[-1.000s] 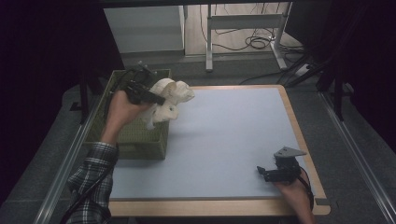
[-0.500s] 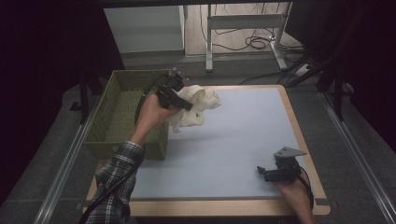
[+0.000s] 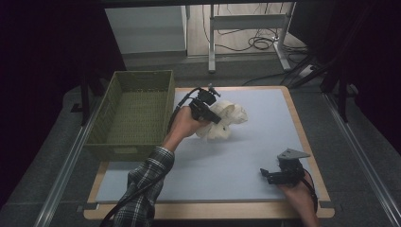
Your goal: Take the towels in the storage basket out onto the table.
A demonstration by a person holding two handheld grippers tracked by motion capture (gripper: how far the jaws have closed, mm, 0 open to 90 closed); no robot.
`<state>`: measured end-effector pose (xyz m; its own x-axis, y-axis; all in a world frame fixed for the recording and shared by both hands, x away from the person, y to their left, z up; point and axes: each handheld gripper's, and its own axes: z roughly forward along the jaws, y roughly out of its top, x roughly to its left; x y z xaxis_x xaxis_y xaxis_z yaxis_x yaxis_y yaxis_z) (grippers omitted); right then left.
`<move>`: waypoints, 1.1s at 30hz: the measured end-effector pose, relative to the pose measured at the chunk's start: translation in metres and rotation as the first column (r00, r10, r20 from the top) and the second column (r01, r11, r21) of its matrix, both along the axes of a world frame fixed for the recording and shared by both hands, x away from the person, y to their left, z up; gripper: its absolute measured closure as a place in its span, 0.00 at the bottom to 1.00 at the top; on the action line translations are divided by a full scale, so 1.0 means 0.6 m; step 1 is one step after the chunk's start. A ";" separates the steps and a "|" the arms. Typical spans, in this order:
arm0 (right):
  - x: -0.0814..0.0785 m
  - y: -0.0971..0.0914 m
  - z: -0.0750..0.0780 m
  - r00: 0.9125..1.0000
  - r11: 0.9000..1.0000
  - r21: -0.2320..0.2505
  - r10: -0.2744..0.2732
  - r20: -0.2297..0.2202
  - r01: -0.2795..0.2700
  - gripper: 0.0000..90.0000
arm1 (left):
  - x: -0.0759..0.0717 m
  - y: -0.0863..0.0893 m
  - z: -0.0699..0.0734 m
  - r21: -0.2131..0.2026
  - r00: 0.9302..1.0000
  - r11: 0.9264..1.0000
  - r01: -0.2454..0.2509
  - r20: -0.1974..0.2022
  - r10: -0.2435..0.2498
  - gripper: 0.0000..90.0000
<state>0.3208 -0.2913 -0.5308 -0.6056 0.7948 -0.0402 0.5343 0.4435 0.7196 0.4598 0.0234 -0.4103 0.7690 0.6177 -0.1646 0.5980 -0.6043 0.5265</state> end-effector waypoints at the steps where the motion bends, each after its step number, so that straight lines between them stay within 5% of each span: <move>1: 0.000 0.000 0.000 1.000 1.000 -0.001 -0.001 0.000 0.001 0.11 | 0.001 -0.009 -0.008 0.004 1.000 1.000 0.005 -0.001 -0.005 0.80; 10: 0.000 0.000 0.000 1.000 1.000 0.001 -0.001 -0.001 0.001 0.11 | 0.007 -0.065 -0.078 0.009 0.999 0.999 0.038 -0.016 -0.038 0.78; 16: 0.000 0.000 0.000 1.000 1.000 0.000 -0.001 -0.001 0.001 0.11 | 0.009 -0.061 -0.118 0.029 1.000 0.999 0.025 0.008 -0.025 0.45; 20: 0.000 -0.001 0.000 1.000 1.000 0.001 0.000 -0.001 0.000 0.11 | 0.001 -0.043 -0.113 0.033 0.999 0.999 0.037 0.036 -0.038 0.34; 27: 0.001 -0.001 0.001 1.000 1.000 0.003 0.000 -0.005 0.000 0.12 | -0.014 -0.014 -0.086 -0.001 0.998 1.000 0.017 0.063 -0.017 0.31; 33: 0.030 -0.004 0.021 1.000 0.999 0.023 0.023 -0.015 -0.023 0.31 | -0.027 0.011 -0.069 0.013 0.997 1.000 -0.009 0.083 0.008 0.36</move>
<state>0.3389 -0.2939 -0.5184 -0.6241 0.7812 -0.0132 0.5351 0.4397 0.7214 0.4435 0.0298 -0.4519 0.7743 0.6260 -0.0927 0.5581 -0.6064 0.5663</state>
